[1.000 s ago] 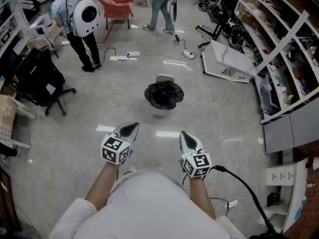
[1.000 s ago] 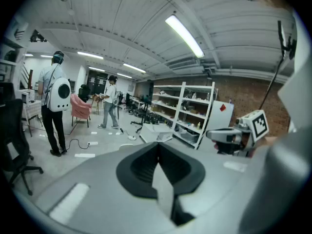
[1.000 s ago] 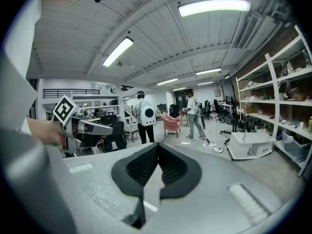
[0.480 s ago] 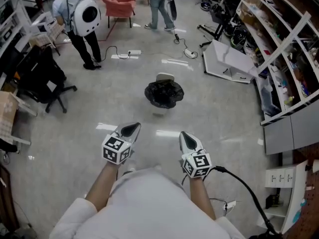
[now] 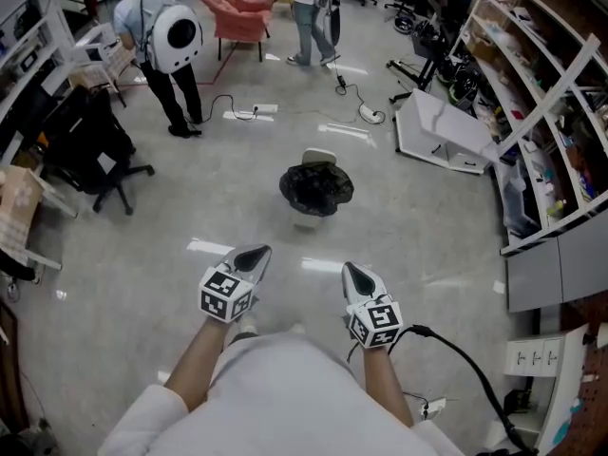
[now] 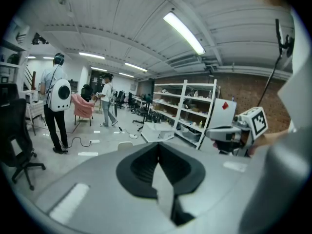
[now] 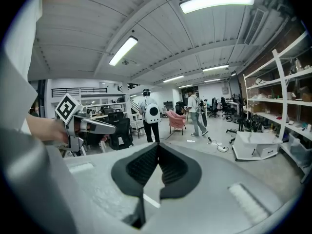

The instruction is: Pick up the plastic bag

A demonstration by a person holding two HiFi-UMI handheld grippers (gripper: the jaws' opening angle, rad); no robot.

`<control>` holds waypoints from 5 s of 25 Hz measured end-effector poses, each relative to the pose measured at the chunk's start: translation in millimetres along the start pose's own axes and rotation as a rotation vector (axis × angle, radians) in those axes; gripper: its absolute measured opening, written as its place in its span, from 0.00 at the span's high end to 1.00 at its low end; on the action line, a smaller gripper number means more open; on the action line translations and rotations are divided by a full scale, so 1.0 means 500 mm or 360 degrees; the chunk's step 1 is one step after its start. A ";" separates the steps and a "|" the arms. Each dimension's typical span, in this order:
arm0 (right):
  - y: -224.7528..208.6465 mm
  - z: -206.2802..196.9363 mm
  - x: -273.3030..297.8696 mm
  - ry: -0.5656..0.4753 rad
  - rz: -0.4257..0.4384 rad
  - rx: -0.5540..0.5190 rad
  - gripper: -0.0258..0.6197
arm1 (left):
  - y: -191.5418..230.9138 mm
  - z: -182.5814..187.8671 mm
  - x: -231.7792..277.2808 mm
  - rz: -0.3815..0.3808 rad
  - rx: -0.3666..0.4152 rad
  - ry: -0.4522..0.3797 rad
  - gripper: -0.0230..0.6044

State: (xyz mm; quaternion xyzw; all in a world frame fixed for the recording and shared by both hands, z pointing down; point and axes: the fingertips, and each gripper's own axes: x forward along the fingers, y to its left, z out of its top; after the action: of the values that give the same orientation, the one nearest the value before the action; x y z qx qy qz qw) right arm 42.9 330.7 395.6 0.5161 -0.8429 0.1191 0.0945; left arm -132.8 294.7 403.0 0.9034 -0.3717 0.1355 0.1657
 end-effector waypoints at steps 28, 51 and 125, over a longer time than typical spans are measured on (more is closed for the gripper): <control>-0.123 -0.043 0.016 -0.0004 0.0028 0.0025 0.96 | -0.023 -0.001 0.094 0.0046 0.0025 0.0002 0.96; -0.195 0.053 0.367 0.0038 -0.0144 0.0079 0.96 | 0.281 0.103 0.303 -0.0195 0.0189 0.0122 0.96; -0.750 -0.087 0.885 0.0587 0.0186 0.0054 0.96 | 0.591 0.104 0.965 0.0141 -0.0047 0.0515 0.96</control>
State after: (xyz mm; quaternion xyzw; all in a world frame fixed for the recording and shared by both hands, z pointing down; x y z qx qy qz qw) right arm 180.3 -196.2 600.6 0.4373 -0.8376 0.2312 0.2316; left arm -6.7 -226.1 592.1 0.8499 -0.3816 0.2807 0.2306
